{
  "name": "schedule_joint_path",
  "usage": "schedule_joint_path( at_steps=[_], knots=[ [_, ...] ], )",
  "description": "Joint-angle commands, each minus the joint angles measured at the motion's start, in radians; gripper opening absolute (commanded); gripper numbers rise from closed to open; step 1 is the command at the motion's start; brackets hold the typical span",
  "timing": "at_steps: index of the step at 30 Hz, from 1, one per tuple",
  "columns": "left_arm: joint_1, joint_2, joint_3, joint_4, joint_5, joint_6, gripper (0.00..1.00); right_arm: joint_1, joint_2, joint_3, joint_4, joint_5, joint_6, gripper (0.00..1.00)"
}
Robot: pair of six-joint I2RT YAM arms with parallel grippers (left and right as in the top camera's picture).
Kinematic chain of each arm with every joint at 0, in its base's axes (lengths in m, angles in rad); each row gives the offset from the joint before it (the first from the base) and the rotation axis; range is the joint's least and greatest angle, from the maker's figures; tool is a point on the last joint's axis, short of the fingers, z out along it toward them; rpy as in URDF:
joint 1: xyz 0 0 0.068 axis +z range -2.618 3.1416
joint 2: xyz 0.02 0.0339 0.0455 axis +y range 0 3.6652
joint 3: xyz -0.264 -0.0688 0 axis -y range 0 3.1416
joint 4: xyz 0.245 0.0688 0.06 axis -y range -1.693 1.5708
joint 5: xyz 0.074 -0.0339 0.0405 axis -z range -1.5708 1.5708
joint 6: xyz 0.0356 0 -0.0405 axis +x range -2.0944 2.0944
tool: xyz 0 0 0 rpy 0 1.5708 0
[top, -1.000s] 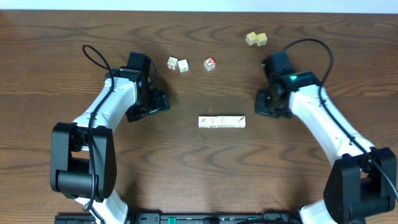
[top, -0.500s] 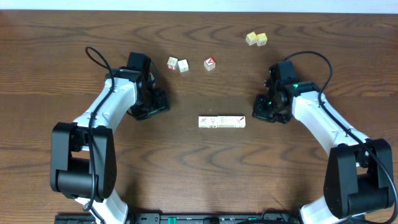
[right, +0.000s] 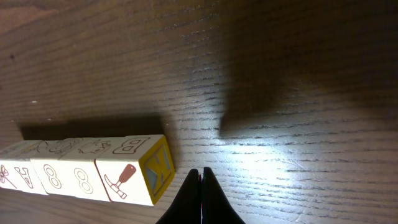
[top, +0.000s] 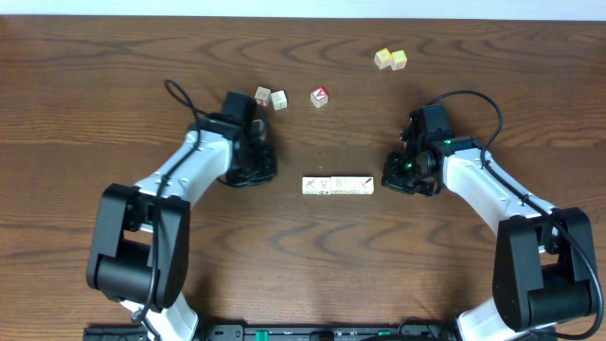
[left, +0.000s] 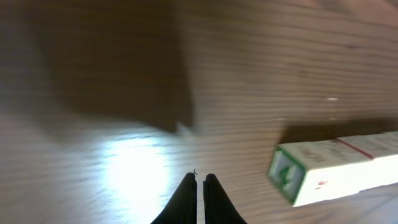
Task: Lift 5 blocks
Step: 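Lower both grippers to opposite row ends, pressing the blocks between them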
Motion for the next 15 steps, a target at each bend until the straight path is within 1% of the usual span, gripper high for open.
schedule_joint_path(
  at_steps=[1, 8, 15],
  knots=[
    [-0.019, 0.022, -0.023, 0.045, 0.016, -0.054, 0.08, -0.005, 0.014, -0.006, -0.002, -0.01, 0.016, 0.01],
    [-0.02, 0.049, -0.023, 0.065, 0.021, -0.068, 0.07, -0.005, 0.014, -0.038, 0.034, -0.01, 0.022, 0.01],
    [-0.03, 0.075, -0.023, 0.068, 0.077, -0.073, 0.07, -0.002, 0.014, -0.05, 0.06, -0.025, 0.046, 0.01]
  ],
)
